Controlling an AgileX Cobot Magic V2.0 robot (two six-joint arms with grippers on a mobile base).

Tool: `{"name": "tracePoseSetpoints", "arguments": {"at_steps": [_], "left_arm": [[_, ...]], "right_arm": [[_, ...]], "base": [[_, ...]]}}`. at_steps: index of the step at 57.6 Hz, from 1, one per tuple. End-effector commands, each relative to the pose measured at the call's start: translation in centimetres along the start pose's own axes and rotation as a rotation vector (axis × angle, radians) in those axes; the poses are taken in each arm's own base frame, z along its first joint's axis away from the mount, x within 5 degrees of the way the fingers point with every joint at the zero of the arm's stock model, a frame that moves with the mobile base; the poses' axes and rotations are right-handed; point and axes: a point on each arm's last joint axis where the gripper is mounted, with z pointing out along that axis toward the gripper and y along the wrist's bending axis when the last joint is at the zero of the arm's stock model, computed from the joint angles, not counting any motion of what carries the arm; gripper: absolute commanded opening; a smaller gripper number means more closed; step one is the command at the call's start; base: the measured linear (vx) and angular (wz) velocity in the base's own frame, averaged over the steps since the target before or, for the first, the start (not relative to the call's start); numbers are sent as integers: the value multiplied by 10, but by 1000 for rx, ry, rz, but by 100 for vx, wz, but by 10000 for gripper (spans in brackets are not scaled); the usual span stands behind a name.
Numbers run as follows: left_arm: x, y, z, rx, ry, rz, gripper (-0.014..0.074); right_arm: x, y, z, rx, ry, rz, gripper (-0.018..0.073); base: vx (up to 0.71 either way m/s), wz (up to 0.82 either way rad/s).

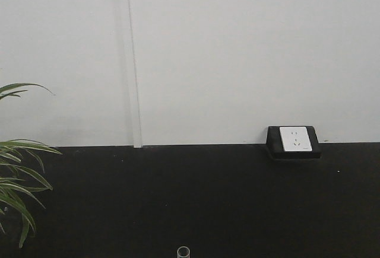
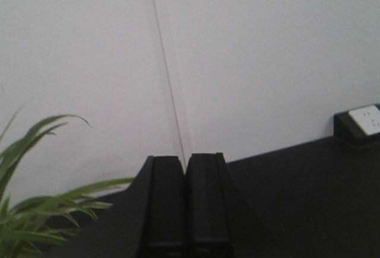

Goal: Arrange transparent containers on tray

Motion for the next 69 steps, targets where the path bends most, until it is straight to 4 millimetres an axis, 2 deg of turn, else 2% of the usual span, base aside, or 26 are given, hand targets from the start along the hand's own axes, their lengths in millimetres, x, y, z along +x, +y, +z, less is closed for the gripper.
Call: {"name": "tracePoseSetpoints", "arguments": {"at_steps": [1,7,15,31,34,41,51,58,62,69], "left_arm": [[-13,1,12,-1,-75,-15,-1],[-10,0,17,0,-54,-15,22],[-10,0,17,0,-57,-15,113],[-10,0,17,0,-57,-14,458],[-10,0,17,0,-57,-14,507],[-11,0,17,0,-61,-14,562],[-14,1,16,3,-102,-97,563],[-5,0,16,8,-79,-149,554],[9,-3,16,20,-55,-146,546],[50,-12,14,66,13,-115,518]], "right_arm": [[-11,0,11,-3,-69,-1,-7],[-8,0,13,-1,-48,-1,15],[-8,0,13,-1,-47,-2,98],[-8,0,13,-1,-49,-1,505],[-8,0,13,-2,-51,-1,584],[-10,0,13,-3,-65,-1,683],[-11,0,13,-6,-84,38,691],[-6,0,14,-4,-31,47,662],[4,5,15,-34,0,49,635],[33,21,10,-143,31,18,580]], "base": [[0,0],[0,0],[0,0],[0,0],[0,0],[0,0],[0,0],[0,0],[0,0],[0,0]]}}
